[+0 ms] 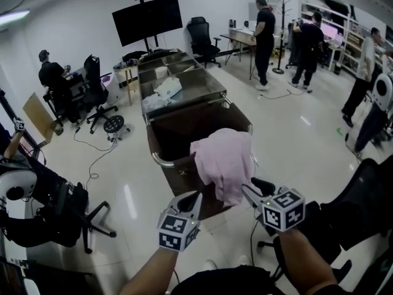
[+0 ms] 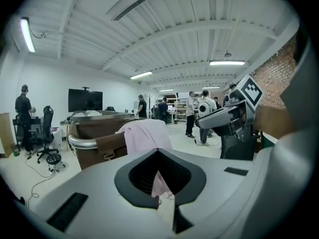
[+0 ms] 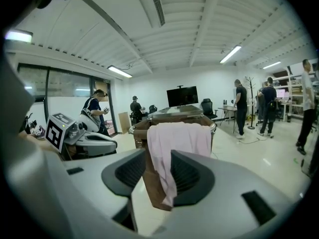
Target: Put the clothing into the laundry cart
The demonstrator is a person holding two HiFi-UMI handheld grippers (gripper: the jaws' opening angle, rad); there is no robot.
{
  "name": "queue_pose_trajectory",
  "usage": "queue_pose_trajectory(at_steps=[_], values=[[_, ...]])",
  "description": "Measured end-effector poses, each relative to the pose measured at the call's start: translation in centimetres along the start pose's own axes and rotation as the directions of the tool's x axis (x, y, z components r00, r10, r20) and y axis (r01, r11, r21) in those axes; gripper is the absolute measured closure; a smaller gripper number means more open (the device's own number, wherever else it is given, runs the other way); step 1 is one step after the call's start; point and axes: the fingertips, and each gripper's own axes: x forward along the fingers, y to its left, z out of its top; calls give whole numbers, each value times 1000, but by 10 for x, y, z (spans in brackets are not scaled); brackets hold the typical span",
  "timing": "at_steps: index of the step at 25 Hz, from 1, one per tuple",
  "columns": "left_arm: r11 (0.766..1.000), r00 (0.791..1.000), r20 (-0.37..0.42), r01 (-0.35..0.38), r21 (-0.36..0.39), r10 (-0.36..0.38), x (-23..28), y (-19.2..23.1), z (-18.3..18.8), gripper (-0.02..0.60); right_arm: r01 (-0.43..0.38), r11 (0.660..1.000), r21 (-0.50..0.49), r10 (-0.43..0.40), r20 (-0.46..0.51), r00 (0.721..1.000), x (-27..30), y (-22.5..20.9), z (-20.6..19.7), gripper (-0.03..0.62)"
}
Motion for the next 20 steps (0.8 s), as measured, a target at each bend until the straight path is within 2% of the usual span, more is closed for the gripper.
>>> queue_pose_trajectory(at_steps=[4, 11, 14, 20], values=[[999, 1000, -1, -16, -34, 16, 0, -10, -7, 583, -19, 1000, 18, 19, -22, 1000, -5, -6, -22, 418], [996, 999, 2, -51, -75, 51, -2, -25, -18, 583, -64, 997, 47, 66, -39, 997, -10, -17, -51, 485], [994, 998, -6, -66, -86, 66, 0, -29, -26, 583, -73, 996, 49, 75, -42, 996, -11, -25, -55, 577], [994, 997, -7, -71, -82, 71, 6, -41, -25, 583, -95, 994, 61, 99, -55, 994, -15, -33, -62, 582]])
